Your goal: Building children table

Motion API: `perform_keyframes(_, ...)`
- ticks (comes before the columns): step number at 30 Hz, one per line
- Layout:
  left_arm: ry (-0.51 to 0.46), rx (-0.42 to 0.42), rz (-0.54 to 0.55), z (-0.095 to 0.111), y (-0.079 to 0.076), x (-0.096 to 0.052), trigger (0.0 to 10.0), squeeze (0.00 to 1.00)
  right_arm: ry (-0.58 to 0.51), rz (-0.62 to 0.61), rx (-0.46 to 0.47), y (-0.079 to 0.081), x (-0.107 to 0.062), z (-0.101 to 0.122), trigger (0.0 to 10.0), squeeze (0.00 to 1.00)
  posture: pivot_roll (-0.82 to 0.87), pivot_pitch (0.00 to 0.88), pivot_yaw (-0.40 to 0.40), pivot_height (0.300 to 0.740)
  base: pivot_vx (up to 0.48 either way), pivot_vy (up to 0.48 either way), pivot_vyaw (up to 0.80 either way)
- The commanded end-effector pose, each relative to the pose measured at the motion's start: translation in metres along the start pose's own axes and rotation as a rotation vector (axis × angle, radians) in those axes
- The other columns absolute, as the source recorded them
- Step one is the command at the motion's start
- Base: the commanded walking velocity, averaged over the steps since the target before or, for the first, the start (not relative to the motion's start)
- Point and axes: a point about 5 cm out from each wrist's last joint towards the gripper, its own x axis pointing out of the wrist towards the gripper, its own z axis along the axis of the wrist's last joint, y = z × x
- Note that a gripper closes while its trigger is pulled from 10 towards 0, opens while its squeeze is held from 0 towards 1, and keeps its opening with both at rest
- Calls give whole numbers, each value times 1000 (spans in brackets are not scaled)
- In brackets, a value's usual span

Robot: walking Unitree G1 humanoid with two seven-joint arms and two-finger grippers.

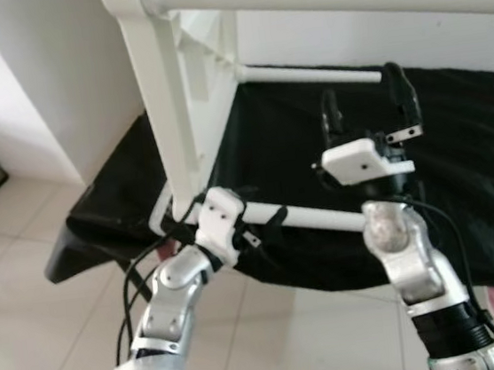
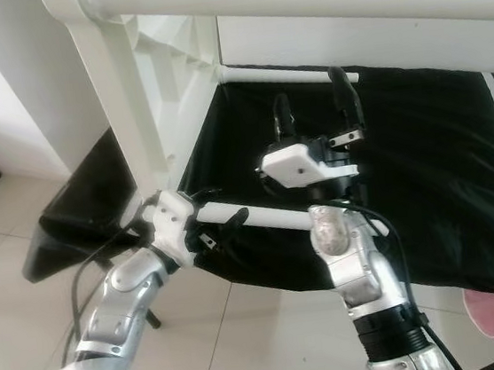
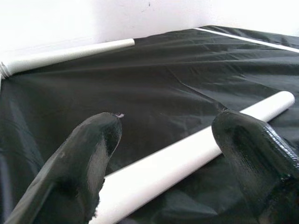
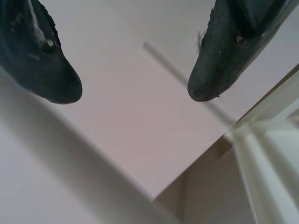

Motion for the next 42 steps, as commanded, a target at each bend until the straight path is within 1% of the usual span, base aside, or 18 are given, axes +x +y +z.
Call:
perform_keyframes(1,19,-11,-37,-2,1,1,10000,0,-40,-23,-42,7,-1,2,10000,0,27,0,23,740,0,0,0)
perform_keyframes(7,22,-5,-46,-2,3,3,10000,0,-104,-91,-110,16,-1,5,10000,0,33,0,28,740,0,0,0)
perform_keyframes(9,26,-2,-46,-2,5,3,10000,0,-139,-148,-130,16,5,8,10000,0,33,0,28,740,0,0,0)
perform_keyframes(11,27,-2,-42,-2,5,2,10000,0,-150,-166,-133,16,8,10,10000,0,36,0,27,740,0,0,0)
perform_keyframes(13,26,-2,-35,-1,7,2,10000,0,-178,-216,-141,13,16,14,10000,0,38,0,25,740,0,0,0)
perform_keyframes(14,26,-2,-35,-1,7,2,10000,0,-178,-216,-141,13,16,14,10000,0,38,0,25,740,0,0,0)
perform_keyframes(15,25,-1,-30,-1,9,3,10000,0,-210,-256,-157,10,24,15,10000,0,38,0,22,740,0,0,0)
perform_keyframes(18,25,-1,-26,-2,10,3,10000,0,-221,-273,-163,9,28,16,10000,0,37,0,18,740,0,0,0)
perform_keyframes(23,26,-3,-16,-3,11,4,10000,0,-247,-316,-183,8,45,15,10000,0,36,0,11,740,0,0,0)
perform_keyframes(25,26,-5,-12,-4,11,4,10000,0,-236,-308,-189,7,53,14,10000,0,35,0,9,740,0,0,0)
perform_keyframes(27,26,-5,-12,-4,11,4,10000,0,-236,-308,-189,7,53,14,10000,0,35,0,9,740,0,0,0)
perform_keyframes(28,27,-7,-7,-4,12,4,10000,0,-221,-297,-185,7,62,15,10000,0,34,0,5,740,0,0,0)
perform_keyframes(30,27,-8,-4,-5,13,3,10000,0,-212,-293,-182,6,70,17,10000,0,34,0,5,740,0,0,0)
perform_keyframes(31,27,-8,-4,-5,13,3,10000,0,-212,-293,-182,6,70,17,10000,0,34,0,5,740,0,0,0)
perform_keyframes(34,28,-9,1,-5,15,4,10000,0,-204,-259,-194,9,80,18,10000,0,30,0,3,740,0,0,0)
perform_keyframes(39,26,-8,5,-4,17,5,10000,0,-193,-233,-212,12,86,17,10000,0,22,0,4,740,0,0,0)
perform_keyframes(40,22,-6,8,-3,19,6,10000,0,-175,-204,-236,18,85,13,10000,0,23,0,5,740,0,0,0)
perform_keyframes(42,20,-5,9,-2,20,7,10000,0,-163,-186,-246,22,82,11,10000,0,23,0,5,740,0,0,0)
